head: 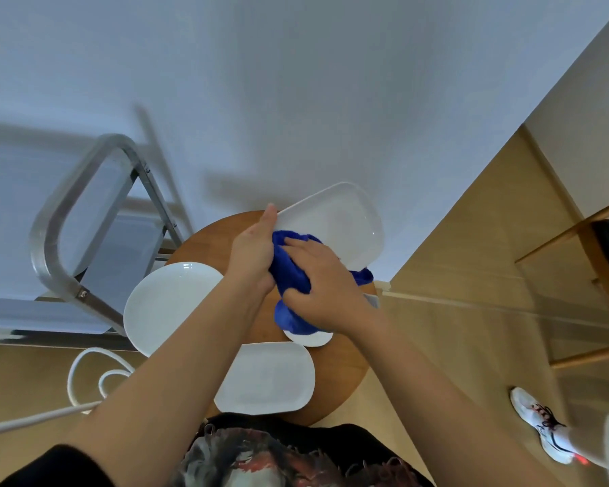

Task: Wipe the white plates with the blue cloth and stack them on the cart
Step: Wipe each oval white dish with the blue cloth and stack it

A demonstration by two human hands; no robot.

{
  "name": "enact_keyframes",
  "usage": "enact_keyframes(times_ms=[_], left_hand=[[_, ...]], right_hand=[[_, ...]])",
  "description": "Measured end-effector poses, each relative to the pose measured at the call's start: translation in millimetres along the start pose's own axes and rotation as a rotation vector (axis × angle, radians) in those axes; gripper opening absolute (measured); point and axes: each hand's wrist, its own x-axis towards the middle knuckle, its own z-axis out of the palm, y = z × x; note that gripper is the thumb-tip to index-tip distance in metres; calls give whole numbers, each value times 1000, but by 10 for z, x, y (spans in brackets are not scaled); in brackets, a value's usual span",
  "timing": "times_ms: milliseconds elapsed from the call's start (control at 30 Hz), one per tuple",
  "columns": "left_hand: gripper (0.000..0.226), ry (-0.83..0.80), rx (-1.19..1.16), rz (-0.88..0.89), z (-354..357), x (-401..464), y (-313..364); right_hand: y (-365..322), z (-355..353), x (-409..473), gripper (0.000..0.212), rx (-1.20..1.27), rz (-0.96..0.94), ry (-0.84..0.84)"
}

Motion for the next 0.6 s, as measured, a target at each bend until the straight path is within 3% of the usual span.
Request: enact_keyframes(times_ms=[133, 267, 467, 600], left_hand=[[37, 47, -8, -60, 1, 11, 20], [33, 153, -89, -104, -6, 5, -26], [31, 216, -132, -92, -86, 60, -6], [27, 210, -122, -11, -137, 103, 41]], right_hand=[[-36, 158, -80, 52, -310, 57, 31], [-26, 315, -166, 46, -644, 36, 195], [307, 310, -315, 45, -738, -188, 361], [485, 184, -363, 43, -655, -209, 387]])
